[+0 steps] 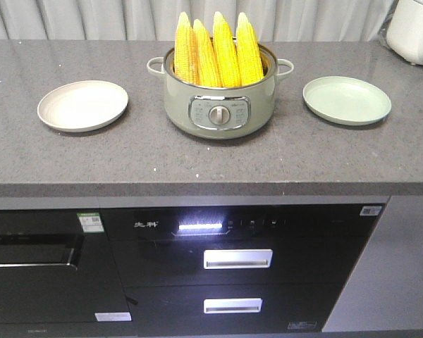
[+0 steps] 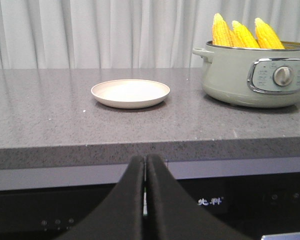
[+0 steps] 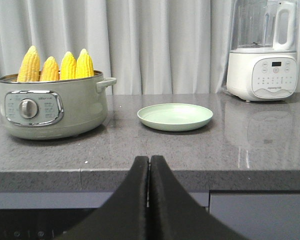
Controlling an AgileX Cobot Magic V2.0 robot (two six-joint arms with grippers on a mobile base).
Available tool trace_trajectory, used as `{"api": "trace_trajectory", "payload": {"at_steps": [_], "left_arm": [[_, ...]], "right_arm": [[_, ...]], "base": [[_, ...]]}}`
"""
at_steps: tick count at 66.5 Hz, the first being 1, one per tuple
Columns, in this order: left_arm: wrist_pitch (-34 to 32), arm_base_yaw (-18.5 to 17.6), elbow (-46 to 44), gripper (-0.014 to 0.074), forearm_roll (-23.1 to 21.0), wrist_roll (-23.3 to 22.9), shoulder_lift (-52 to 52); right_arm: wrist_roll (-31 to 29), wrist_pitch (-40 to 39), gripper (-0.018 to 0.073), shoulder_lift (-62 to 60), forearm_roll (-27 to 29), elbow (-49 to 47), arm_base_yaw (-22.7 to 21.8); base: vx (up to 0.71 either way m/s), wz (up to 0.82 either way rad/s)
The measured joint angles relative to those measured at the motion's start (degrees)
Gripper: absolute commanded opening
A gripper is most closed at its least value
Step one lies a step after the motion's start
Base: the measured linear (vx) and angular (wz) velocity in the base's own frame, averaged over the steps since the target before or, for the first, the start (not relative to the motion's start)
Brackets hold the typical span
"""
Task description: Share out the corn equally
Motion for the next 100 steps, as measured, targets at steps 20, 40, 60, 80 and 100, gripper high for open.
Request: {"api": "trace_trajectory", "payload": {"at_steps": [20, 40, 60, 80, 100], "left_arm": [[0.0, 0.0, 0.0, -0.0006, 0.0, 0.0, 0.0], [0.0, 0.0, 0.0, -0.0006, 0.0, 0.0, 0.0], [0.0, 0.0, 0.0, -0.0006, 0.0, 0.0, 0.0], [0.0, 0.0, 0.0, -0.0006, 0.0, 0.0, 0.0], [0.0, 0.0, 0.0, -0.0006, 0.0, 0.0, 0.0]], "right_arm": [[0.0, 0.0, -0.0006, 0.0, 0.0, 0.0, 0.0], [0.0, 0.0, -0.0006, 0.0, 0.0, 0.0, 0.0], [0.0, 0.0, -0.0006, 0.0, 0.0, 0.0, 0.0], [0.0, 0.0, -0.0006, 0.0, 0.0, 0.0, 0.0], [0.0, 0.0, -0.0006, 0.0, 0.0, 0.0, 0.0]], "base": [[0.21, -0.01], [0.19, -0.01], [0.16, 0.0], [0.13, 0.0], [0.09, 0.0]]}}
